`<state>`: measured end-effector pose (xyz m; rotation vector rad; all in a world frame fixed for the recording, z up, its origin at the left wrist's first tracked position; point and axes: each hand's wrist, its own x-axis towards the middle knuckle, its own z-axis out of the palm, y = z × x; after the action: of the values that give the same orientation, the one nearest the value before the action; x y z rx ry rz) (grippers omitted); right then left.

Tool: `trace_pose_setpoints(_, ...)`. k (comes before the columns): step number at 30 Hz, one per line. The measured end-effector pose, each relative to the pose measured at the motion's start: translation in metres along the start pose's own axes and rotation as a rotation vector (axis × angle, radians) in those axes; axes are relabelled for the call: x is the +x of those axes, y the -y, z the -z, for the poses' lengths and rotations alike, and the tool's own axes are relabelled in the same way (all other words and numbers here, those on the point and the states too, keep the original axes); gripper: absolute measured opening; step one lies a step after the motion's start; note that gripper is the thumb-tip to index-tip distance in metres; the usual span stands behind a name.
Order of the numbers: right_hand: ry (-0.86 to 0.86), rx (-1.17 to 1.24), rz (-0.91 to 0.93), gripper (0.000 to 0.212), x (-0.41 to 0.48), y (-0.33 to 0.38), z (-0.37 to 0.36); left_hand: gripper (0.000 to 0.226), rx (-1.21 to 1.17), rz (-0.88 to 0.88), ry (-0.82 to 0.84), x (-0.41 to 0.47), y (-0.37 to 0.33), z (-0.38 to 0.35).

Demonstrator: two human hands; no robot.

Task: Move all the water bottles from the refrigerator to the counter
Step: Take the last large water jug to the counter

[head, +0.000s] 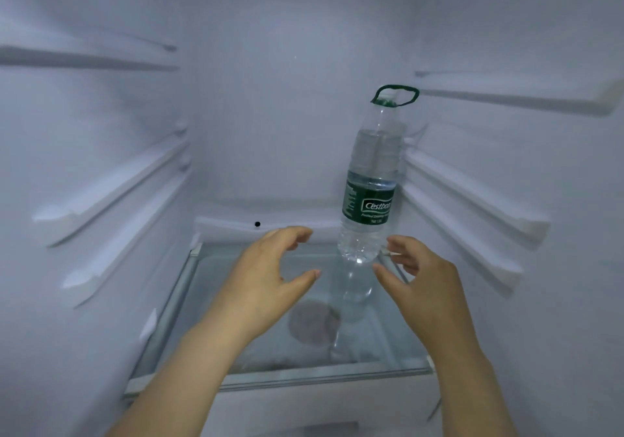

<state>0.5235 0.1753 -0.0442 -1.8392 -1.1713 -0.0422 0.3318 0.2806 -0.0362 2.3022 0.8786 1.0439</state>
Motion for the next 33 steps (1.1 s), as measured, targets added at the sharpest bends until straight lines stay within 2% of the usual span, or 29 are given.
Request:
trace_pose_setpoints(8, 0.001, 0.066, -0.139, 0.049, 0.036, -0.028, -0.026, 0.045, -0.079, -0.002, -0.033, 0.056, 0.018, -0.019)
trace_pose_setpoints(16, -0.016, 0.078, -0.218, 0.067, 0.069, -0.058, -0.051, 0.050, -0.101, -0.020, 0.028, 0.108, 0.033, -0.049)
trace_pose_setpoints(20, -0.011, 0.070, -0.215, 0.072, 0.081, -0.065, -0.060, 0.064, -0.105, -0.041, 0.084, 0.135, 0.029, -0.059)
trace_pose_setpoints(24, 0.025, 0.107, -0.192, 0.069, 0.092, -0.068, -0.067, 0.088, -0.108, -0.044, 0.136, 0.158, 0.027, -0.071)
trace_pose_setpoints(27, 0.043, 0.113, -0.177, 0.061, 0.099, -0.072, -0.073, 0.098, -0.113, -0.037, 0.151, 0.170, 0.025, -0.079)
trace_pose_setpoints(33, 0.086, 0.149, -0.163, 0.074, 0.112, -0.075, -0.079, 0.082, -0.239, -0.074, 0.174, 0.188, 0.015, -0.088)
